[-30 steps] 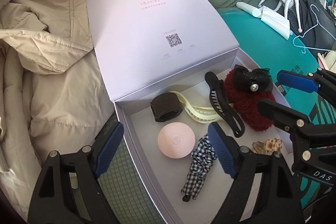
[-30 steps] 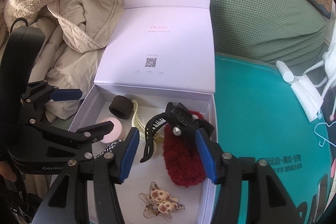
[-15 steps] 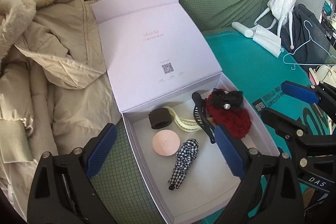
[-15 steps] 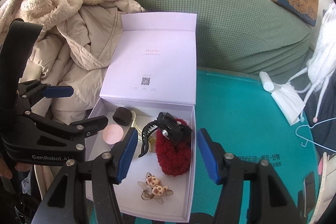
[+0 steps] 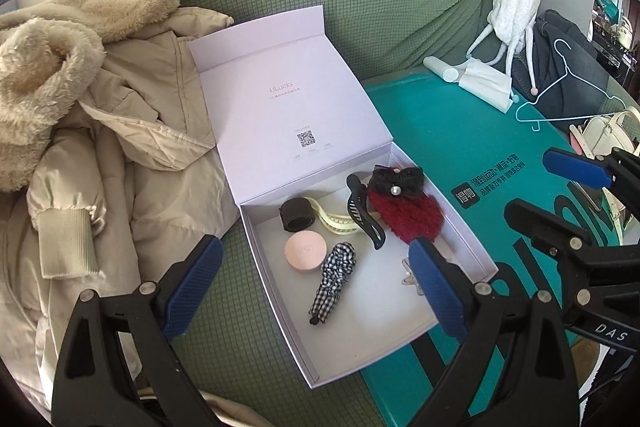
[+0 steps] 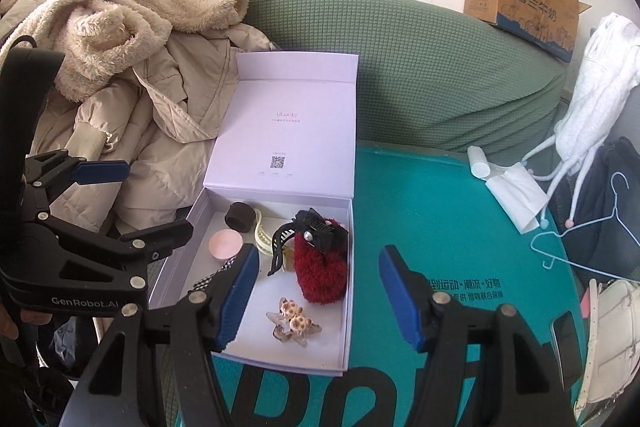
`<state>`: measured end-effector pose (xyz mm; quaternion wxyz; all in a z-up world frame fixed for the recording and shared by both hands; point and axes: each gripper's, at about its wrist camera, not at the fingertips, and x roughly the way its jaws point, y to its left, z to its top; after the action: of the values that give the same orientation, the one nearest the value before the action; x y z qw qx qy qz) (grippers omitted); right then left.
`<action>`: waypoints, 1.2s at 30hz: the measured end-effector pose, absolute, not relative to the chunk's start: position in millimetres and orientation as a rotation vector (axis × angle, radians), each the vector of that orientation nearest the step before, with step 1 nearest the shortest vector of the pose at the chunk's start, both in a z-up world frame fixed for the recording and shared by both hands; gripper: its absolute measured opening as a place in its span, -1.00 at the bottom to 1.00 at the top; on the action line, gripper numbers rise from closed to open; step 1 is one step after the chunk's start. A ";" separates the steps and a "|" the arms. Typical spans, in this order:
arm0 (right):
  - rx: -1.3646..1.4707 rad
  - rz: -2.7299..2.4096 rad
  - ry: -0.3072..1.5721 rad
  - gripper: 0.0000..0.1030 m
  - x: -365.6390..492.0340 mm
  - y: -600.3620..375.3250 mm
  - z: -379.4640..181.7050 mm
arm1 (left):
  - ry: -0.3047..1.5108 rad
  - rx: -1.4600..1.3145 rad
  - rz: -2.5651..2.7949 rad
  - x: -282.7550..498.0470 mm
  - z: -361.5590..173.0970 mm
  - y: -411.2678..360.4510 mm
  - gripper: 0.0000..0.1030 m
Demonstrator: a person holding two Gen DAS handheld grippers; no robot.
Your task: Organize objects
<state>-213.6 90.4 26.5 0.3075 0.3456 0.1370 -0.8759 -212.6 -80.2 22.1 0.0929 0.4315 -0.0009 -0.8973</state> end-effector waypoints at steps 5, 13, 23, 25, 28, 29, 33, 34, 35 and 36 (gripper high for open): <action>0.892 -2.348 0.351 0.22 -191.3 105.6 32.1 | -0.005 1.269 -2.669 -189.6 28.7 -71.1 0.82; 0.900 -2.366 0.353 0.22 -159.6 123.3 31.3 | -0.005 1.287 -2.685 -162.7 26.6 -59.2 0.82; 0.959 -2.370 0.322 0.22 -136.6 136.1 17.4 | 0.047 1.311 -2.684 -136.4 12.8 -54.5 0.82; 0.987 -2.376 0.315 0.22 -133.6 139.6 12.8 | 0.050 1.319 -2.688 -131.8 9.7 -53.1 0.82; 1.013 -2.382 0.313 0.22 -128.6 144.2 6.9 | 0.052 1.339 -2.706 -126.5 5.2 -49.5 0.82; 1.022 -2.379 0.315 0.22 -126.5 145.3 4.8 | 0.050 1.341 -2.710 -125.1 4.2 -47.8 0.82; 1.036 -2.373 0.329 0.22 -119.3 147.5 0.2 | 0.048 1.346 -2.709 -120.0 0.6 -44.6 0.82; 1.039 -2.373 0.332 0.22 -117.8 148.2 -0.5 | 0.057 1.350 -2.708 -118.6 -0.4 -44.7 0.82; 1.041 -2.373 0.334 0.22 -117.4 148.6 -0.3 | 0.066 1.354 -2.706 -117.6 -1.1 -45.2 0.82; 1.042 -2.373 0.334 0.22 -116.8 148.3 0.0 | 0.073 1.358 -2.705 -116.6 -1.6 -45.7 0.82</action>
<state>-116.8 148.3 0.0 0.2614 0.3850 0.1236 -0.8765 -116.6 -45.7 -1.6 0.0571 0.4477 0.0242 -0.8920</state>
